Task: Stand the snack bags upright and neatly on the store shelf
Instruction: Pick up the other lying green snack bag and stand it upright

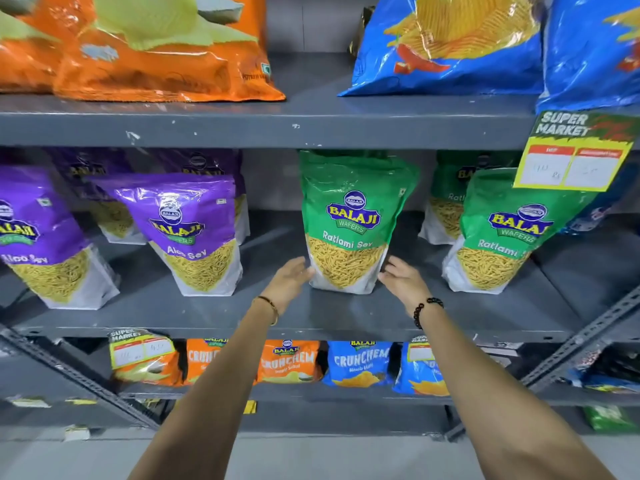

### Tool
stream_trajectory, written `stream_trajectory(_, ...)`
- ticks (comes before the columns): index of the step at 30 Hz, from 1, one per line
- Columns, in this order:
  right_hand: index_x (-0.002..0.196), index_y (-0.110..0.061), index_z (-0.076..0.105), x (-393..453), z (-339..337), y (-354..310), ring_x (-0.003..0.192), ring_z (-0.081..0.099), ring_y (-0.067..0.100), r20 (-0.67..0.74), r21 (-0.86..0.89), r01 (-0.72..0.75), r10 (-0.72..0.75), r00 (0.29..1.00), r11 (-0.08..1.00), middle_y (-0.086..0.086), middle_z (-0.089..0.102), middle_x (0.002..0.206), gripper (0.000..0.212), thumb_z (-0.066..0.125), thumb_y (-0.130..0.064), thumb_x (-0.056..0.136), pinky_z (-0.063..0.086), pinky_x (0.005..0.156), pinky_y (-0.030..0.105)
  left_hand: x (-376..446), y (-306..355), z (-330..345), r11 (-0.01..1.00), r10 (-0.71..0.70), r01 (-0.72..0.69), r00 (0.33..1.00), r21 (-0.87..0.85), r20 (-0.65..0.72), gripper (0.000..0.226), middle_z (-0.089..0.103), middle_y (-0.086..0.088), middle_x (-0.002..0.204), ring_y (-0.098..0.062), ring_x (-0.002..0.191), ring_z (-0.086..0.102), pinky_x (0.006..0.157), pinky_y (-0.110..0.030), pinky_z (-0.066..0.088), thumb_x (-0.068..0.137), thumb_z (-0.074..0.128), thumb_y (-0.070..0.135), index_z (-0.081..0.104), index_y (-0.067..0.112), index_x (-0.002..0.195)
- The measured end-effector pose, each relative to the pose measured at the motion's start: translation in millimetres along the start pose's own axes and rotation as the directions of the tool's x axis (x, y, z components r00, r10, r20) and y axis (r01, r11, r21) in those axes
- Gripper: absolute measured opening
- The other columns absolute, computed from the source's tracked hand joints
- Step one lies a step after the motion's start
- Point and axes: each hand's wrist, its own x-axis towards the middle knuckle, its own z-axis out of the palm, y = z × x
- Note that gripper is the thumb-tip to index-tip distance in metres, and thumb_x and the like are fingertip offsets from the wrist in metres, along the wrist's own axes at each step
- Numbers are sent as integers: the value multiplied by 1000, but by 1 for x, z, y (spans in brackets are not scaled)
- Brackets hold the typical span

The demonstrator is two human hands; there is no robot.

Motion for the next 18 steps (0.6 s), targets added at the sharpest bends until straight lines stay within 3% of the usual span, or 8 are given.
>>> stream_trajectory(2, 124, 5, 48, -1, 3, 8, 91, 59, 12, 14, -16, -49, 49, 999, 999, 10, 63, 106, 45, 59, 4, 81, 45, 83, 21, 4, -8, 5, 996, -13, 13, 1000, 90, 8, 62, 35, -2, 147, -20, 135, 35, 108, -36, 32, 91, 54, 21, 24, 8, 144)
stream_trajectory(3, 124, 3, 49, -2, 6, 10, 99, 59, 18, 21, -20, -74, 74, 997, 997, 12, 61, 112, 46, 61, 1, 80, 45, 88, 27, 4, -9, 9, 991, -4, 3, 1000, 133, 13, 61, 37, -1, 141, -19, 134, 35, 109, -37, 31, 91, 54, 17, 25, 6, 144)
stream_trajectory(5, 115, -3, 55, -5, 13, 13, 103, 58, 22, 41, -33, -71, 73, 997, 997, 9, 62, 113, 33, 60, -2, 82, 46, 91, 32, 8, -12, 16, 981, 28, -35, 999, 189, 40, 50, 45, -2, 125, -21, 125, 43, 101, -36, 37, 90, 54, 8, 35, 2, 136)
stream_trajectory(8, 111, -13, 55, -7, 23, 14, 108, 58, 22, 57, -33, -62, 64, 996, 998, 6, 62, 115, 25, 58, -14, 86, 45, 100, 39, 11, -15, 24, 984, 35, -44, 998, 175, 57, 51, 51, -6, 126, -18, 115, 46, 95, -28, 38, 86, 57, 0, 39, 3, 133)
stream_trajectory(12, 128, -8, 43, 3, 24, 23, 121, 50, 22, 12, -45, -85, 85, 996, 995, 8, 51, 136, 57, 58, -39, 83, 42, 103, 40, 16, -21, 27, 984, 36, -30, 999, 174, -32, 48, 55, -10, 125, -24, 118, 51, 97, -32, 43, 85, 60, 4, 42, 2, 129)
stream_trajectory(18, 124, -7, 48, 1, 25, 23, 115, 54, 21, -26, -37, -80, 79, 997, 996, 7, 59, 125, 46, 61, -26, 84, 43, 100, 36, 20, -31, 25, 974, 37, -19, 997, 226, -75, 49, 59, -11, 128, -27, 117, 54, 103, -44, 44, 79, 69, 14, 48, 8, 123)
